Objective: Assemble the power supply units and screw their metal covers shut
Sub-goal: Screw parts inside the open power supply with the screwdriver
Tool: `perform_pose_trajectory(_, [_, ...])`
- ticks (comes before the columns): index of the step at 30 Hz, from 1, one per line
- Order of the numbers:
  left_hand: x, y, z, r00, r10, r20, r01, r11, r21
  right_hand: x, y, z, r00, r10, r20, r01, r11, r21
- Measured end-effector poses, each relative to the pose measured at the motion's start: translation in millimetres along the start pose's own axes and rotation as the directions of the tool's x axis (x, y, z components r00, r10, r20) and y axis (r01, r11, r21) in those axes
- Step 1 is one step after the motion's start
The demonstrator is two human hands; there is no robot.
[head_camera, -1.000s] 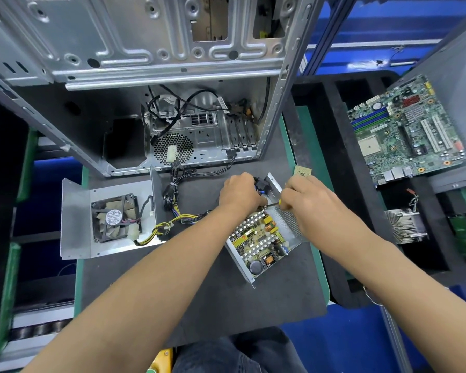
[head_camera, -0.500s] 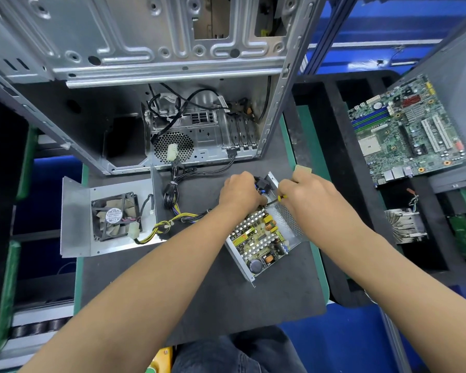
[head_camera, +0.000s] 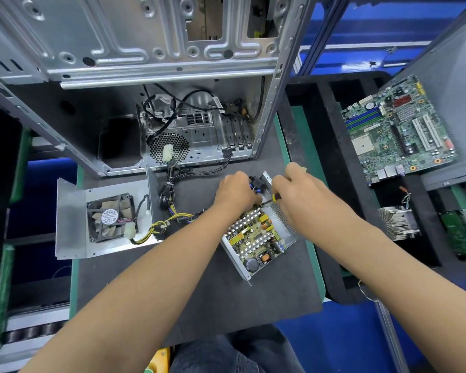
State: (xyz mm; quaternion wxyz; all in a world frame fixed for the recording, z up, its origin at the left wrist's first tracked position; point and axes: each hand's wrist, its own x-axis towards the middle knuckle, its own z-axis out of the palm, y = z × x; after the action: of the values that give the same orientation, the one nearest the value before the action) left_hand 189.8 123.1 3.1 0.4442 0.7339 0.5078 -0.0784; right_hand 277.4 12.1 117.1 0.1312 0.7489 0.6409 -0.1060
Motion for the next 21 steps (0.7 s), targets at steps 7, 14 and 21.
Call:
perform_pose_trajectory(7, [1, 0, 0, 1.0, 0.014, -0.011, -0.014, 1.0, -0.014, 9, -10, -5, 0.997, 0.065, -0.028, -0.068, 0.992, -0.107])
perform_pose_trajectory(14, [0, 0, -1, 1.0, 0.028, -0.004, -0.028, 1.0, -0.002, 14, -3, -9, 0.999, 0.038, 0.012, -0.036, 0.989, -0.142])
perform_pose_trajectory(21, [-1, 0, -1, 1.0, 0.031, 0.001, -0.031, 1.0, -0.004, 16, -7, -10, 0.999, 0.003, 0.051, 0.002, 0.996, -0.088])
